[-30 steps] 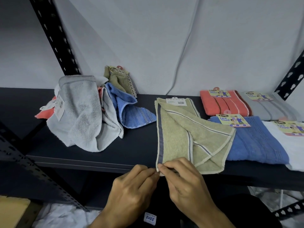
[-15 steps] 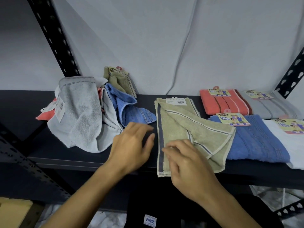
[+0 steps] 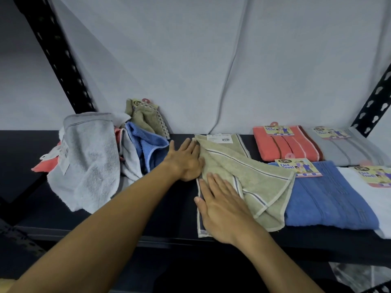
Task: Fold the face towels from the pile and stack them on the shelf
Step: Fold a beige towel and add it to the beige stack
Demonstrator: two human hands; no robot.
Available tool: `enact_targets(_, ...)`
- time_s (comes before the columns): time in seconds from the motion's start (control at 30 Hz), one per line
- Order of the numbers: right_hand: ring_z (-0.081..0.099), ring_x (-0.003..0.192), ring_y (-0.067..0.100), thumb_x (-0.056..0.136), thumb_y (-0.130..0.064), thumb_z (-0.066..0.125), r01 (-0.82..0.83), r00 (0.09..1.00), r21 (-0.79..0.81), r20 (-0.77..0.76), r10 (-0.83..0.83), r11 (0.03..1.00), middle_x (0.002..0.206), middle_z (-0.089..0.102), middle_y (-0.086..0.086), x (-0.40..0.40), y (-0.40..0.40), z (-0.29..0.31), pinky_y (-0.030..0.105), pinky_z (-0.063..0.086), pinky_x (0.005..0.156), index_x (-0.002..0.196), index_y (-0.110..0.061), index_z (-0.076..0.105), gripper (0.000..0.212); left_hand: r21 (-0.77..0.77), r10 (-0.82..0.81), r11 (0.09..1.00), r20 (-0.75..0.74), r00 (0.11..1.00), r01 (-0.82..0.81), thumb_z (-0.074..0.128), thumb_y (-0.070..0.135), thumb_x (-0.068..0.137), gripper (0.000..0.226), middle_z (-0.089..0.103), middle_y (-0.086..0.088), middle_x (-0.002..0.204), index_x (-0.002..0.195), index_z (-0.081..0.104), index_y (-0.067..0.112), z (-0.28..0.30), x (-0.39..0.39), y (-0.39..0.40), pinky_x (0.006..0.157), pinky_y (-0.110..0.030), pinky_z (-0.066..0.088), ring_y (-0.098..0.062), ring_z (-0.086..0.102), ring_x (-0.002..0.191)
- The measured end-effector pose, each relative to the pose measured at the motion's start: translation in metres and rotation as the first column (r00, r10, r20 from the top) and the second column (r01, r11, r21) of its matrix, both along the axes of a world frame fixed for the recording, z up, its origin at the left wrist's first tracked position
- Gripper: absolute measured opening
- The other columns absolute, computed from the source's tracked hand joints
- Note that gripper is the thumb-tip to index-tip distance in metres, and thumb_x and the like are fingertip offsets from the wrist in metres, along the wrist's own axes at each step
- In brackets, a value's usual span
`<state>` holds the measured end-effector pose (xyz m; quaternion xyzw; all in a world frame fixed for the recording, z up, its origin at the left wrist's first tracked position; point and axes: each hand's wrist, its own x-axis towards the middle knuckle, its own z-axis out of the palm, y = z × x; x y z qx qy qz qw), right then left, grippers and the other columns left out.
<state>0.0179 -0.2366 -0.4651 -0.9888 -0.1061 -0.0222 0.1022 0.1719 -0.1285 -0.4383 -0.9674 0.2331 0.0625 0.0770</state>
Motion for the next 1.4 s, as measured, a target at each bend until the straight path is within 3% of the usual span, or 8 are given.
enact_targets(0.3, -0.025, 0.144, 0.014, 0.073, -0.049, -0.025, 0.004, 0.999, -0.018, -0.054, -0.005, 1.000, 0.158, -0.023, 0.005, 0.009, 0.001, 0.000, 0.034, -0.014, 0.118, 0.152, -0.015, -0.012, 0.087, 0.012, 0.039, 0.999, 0.000, 0.999, -0.039, 0.000, 0.048, 0.102, 0.063, -0.008, 0.003, 0.166, 0.158, -0.006, 0.018, -0.001, 0.043, -0.009, 0.117, -0.063, -0.007, -0.018, -0.010, 0.152)
enact_targets(0.43, -0.026, 0.144, 0.016, 0.097, -0.046, -0.007, 0.049, 0.993, -0.034, -0.103, -0.052, 0.998, 0.158, -0.025, 0.005, 0.019, 0.004, 0.005, 0.035, -0.014, 0.118, 0.151, -0.014, -0.013, 0.064, 0.009, 0.048, 0.999, -0.017, 0.999, -0.048, -0.001, 0.050, 0.102, 0.063, -0.010, 0.003, 0.165, 0.158, -0.008, 0.020, 0.001, 0.052, -0.010, 0.116, -0.063, -0.007, -0.018, -0.010, 0.152)
enact_targets(0.7, -0.027, 0.144, 0.017, 0.081, -0.047, -0.033, 0.021, 0.999, 0.013, -0.033, -0.020, 1.000, 0.157, -0.026, 0.006, -0.004, 0.010, -0.002, 0.034, -0.014, 0.118, 0.149, -0.011, -0.014, 0.079, -0.024, 0.043, 0.999, -0.077, 0.996, -0.045, -0.001, 0.051, 0.101, 0.063, -0.014, 0.003, 0.165, 0.157, -0.012, 0.023, -0.003, 0.061, -0.009, 0.116, -0.065, -0.005, -0.018, -0.010, 0.152)
enact_targets(0.9, 0.047, 0.132, 0.018, 0.104, -0.040, 0.012, 0.058, 0.993, 0.044, 0.100, -0.062, 0.997, 0.139, 0.054, 0.007, -0.035, 0.007, -0.011, 0.033, 0.027, 0.105, 0.129, -0.008, 0.061, 0.064, 0.105, 0.011, 0.994, 0.207, 0.978, -0.033, 0.006, 0.043, 0.103, 0.062, 0.026, -0.008, 0.160, 0.154, 0.023, 0.012, 0.001, 0.051, -0.017, 0.113, -0.066, 0.011, -0.028, 0.015, 0.149)
enact_targets(1.0, 0.051, 0.129, 0.017, 0.096, -0.043, 0.036, -0.006, 0.939, 0.103, 0.344, -0.030, 0.995, 0.132, 0.060, 0.002, -0.049, -0.008, -0.002, 0.030, 0.039, 0.108, 0.118, -0.016, 0.068, 0.047, 0.169, -0.023, 0.984, 0.394, 0.919, -0.048, 0.012, 0.042, 0.104, 0.063, 0.047, -0.018, 0.142, 0.139, 0.047, 0.004, 0.007, 0.032, -0.016, 0.107, -0.063, 0.025, -0.034, 0.030, 0.137)
enact_targets(1.13, 0.058, 0.091, 0.017, 0.088, -0.029, 0.050, 0.142, 0.808, 0.210, 0.540, -0.236, 0.967, 0.097, 0.061, -0.004, -0.055, -0.059, 0.024, 0.028, 0.052, 0.067, 0.094, -0.017, 0.071, 0.025, -0.164, -0.019, 0.979, 0.512, 0.859, 0.119, 0.016, 0.046, 0.100, 0.062, 0.065, -0.012, 0.110, 0.104, 0.066, 0.008, 0.008, -0.009, 0.005, 0.096, -0.049, 0.041, -0.029, 0.052, 0.111)
enact_targets(1.27, 0.054, 0.079, 0.017, 0.078, -0.013, 0.075, 0.242, 0.821, 0.072, 0.516, -0.243, 0.968, 0.082, 0.055, -0.005, -0.044, -0.107, 0.032, 0.026, 0.041, 0.038, 0.079, -0.018, 0.070, 0.007, -0.505, -0.041, 0.826, 0.392, 0.919, 0.252, 0.031, 0.047, 0.096, 0.047, 0.065, 0.005, 0.112, 0.099, 0.069, 0.020, 0.006, -0.090, 0.021, 0.079, -0.036, 0.054, -0.018, 0.056, 0.111)
enact_targets(1.4, 0.053, 0.075, 0.011, 0.062, -0.016, 0.088, 0.019, 0.920, -0.218, 0.385, 0.068, 0.976, 0.077, 0.053, -0.010, -0.036, -0.126, 0.033, 0.021, 0.034, 0.036, 0.072, -0.026, 0.069, 0.023, -0.485, -0.076, 0.810, 0.472, 0.879, 0.330, 0.047, 0.044, 0.088, 0.036, 0.067, 0.008, 0.117, 0.108, 0.071, 0.026, -0.019, -0.142, 0.030, 0.083, -0.029, 0.055, -0.013, 0.063, 0.110)
